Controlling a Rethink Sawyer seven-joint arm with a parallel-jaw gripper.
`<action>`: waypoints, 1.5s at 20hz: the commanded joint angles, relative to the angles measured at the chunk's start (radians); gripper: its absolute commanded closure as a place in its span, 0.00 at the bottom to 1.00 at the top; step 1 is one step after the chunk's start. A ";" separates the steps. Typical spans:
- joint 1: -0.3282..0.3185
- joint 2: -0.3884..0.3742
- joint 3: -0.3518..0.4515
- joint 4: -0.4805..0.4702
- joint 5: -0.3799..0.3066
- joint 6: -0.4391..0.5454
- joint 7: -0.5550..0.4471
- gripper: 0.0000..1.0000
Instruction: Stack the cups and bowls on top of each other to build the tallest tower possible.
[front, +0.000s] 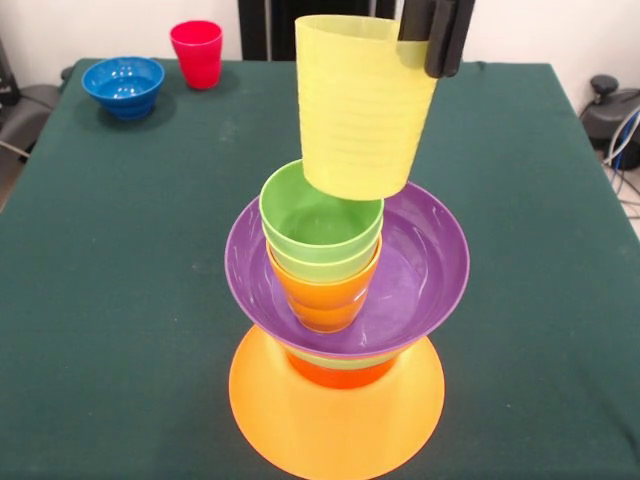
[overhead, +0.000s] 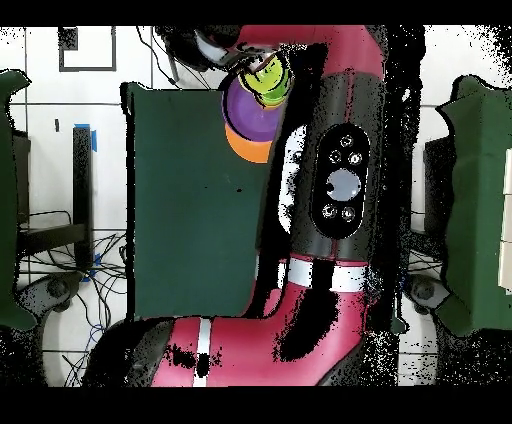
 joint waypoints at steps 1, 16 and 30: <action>0.028 0.029 0.035 -0.039 -0.057 0.131 -0.193 1.00; 0.011 0.060 0.012 -0.048 -0.050 0.063 -0.236 1.00; 0.015 0.052 -0.014 0.013 -0.044 0.000 -0.235 1.00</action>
